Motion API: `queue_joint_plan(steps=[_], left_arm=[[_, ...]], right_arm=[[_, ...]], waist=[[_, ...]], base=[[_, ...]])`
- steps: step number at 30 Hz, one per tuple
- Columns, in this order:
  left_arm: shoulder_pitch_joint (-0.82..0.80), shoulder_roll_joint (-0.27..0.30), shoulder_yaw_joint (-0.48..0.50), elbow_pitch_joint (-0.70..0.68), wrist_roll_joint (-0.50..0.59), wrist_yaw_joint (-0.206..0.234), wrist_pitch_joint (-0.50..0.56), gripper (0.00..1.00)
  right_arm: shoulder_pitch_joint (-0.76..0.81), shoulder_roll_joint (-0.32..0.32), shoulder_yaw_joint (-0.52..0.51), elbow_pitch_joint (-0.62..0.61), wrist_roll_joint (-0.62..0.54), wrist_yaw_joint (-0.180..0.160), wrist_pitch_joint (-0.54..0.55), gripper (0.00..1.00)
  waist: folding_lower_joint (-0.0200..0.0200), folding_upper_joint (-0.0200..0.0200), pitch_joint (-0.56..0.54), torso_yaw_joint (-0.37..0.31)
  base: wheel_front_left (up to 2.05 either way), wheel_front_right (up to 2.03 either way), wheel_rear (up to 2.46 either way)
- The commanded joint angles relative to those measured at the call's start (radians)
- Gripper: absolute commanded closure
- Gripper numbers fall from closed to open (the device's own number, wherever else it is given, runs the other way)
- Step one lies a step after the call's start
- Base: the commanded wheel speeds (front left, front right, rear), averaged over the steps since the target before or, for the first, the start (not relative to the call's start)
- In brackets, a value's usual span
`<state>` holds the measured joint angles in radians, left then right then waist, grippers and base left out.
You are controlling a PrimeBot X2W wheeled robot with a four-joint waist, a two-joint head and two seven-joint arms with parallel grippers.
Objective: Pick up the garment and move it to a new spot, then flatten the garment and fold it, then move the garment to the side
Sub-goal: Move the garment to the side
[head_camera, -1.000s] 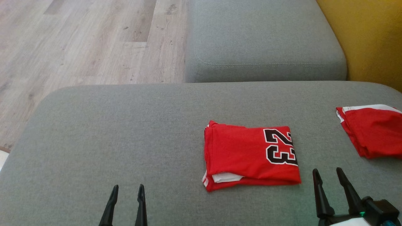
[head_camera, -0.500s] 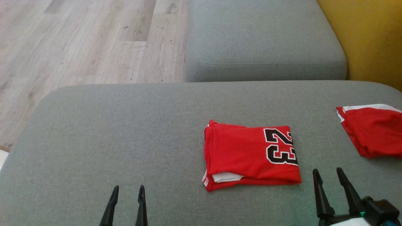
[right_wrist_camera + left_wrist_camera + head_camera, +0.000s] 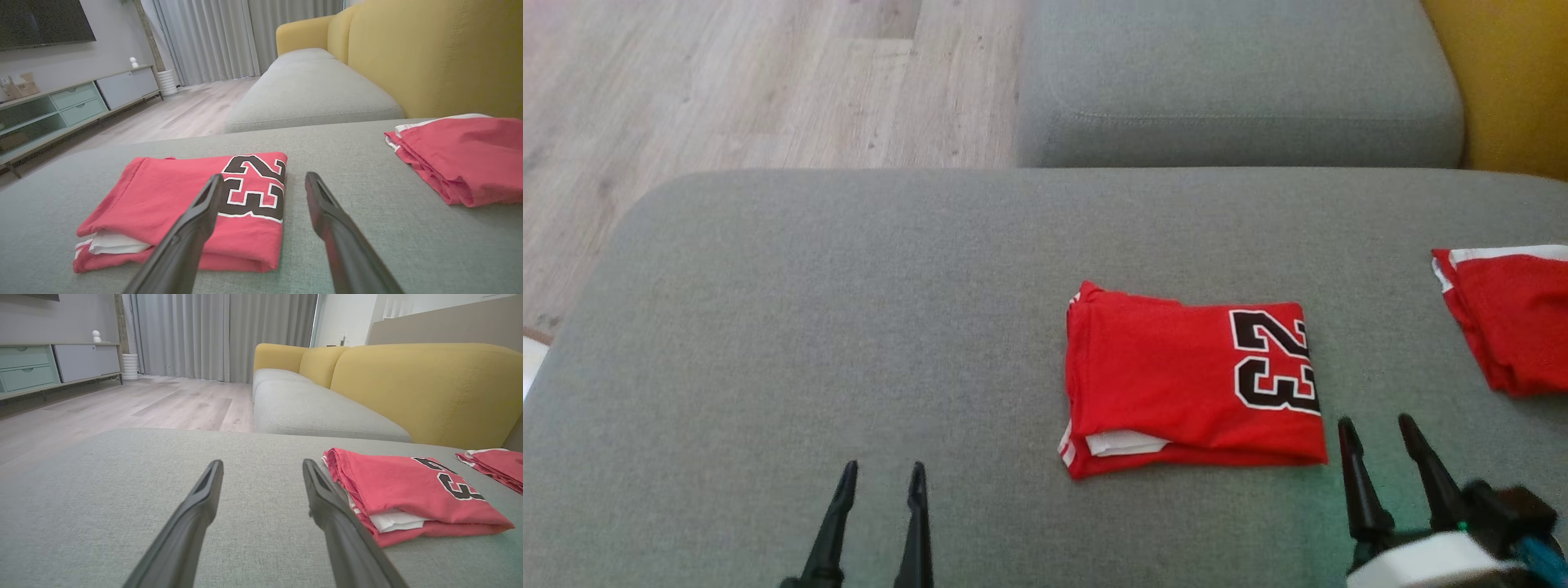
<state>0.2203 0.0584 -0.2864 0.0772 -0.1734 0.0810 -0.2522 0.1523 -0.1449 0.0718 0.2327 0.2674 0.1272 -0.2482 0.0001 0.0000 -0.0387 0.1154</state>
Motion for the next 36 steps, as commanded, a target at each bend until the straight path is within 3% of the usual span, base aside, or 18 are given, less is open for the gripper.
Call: queue_joint_plan(steps=[1, 6, 14, 20, 21, 22, 28, 36], left_arm=[[-0.056, -0.008, 0.009, -0.037, 0.006, 0.010, -0.010, 0.00], [-0.079, -0.008, -0.017, -0.039, 0.007, 0.016, -0.010, 0.00], [-0.123, -0.008, -0.061, -0.027, 0.025, 0.016, -0.010, 0.00], [-0.154, -0.008, -0.085, -0.025, 0.020, 0.028, -0.010, 0.00], [-0.157, -0.008, -0.087, -0.026, 0.018, 0.031, -0.010, 0.00], [-0.160, -0.008, -0.089, -0.029, 0.017, 0.035, -0.010, 0.00], [-0.180, -0.008, -0.087, -0.057, -0.006, 0.066, -0.010, 0.00], [-0.232, -0.008, -0.080, -0.114, -0.061, 0.113, -0.010, 0.00]], right_arm=[[-0.091, -0.039, 0.037, 0.023, 0.023, 0.003, -0.013, 0.00], [-0.207, -0.065, 0.057, 0.134, 0.087, 0.003, 0.073, 0.00], [-0.374, -0.128, 0.106, 0.261, 0.268, 0.003, 0.317, 0.00], [-0.422, -0.134, 0.173, 0.343, 0.374, 0.003, 0.422, 0.00], [-0.423, -0.134, 0.191, 0.340, 0.393, 0.003, 0.430, 0.55], [-0.423, -0.136, 0.204, 0.335, 0.410, 0.003, 0.429, 1.00], [-0.442, -0.227, 0.245, 0.288, 0.427, 0.003, 0.354, 1.00], [-0.552, -0.436, 0.229, 0.208, 0.407, 0.003, 0.368, 1.00]], waist=[[-0.0001, 0.0000, 0.015, 0.008], [-0.0001, 0.0000, 0.036, 0.011], [-0.0001, 0.0000, 0.092, 0.024], [-0.0001, 0.0000, 0.128, 0.038], [-0.0001, 0.0000, 0.133, 0.038], [-0.0001, 0.0000, 0.140, 0.037], [-0.0001, 0.0000, 0.186, 0.001], [-0.0001, 0.0000, 0.288, -0.095]], base=[[0.00, 0.00, 0.00], [0.00, 0.00, 0.00], [0.00, 0.00, 0.00], [0.00, 0.00, 0.00], [0.00, 0.00, 0.00], [0.00, 0.00, 0.00], [0.00, 0.00, 0.00], [0.00, 0.00, 0.00]])
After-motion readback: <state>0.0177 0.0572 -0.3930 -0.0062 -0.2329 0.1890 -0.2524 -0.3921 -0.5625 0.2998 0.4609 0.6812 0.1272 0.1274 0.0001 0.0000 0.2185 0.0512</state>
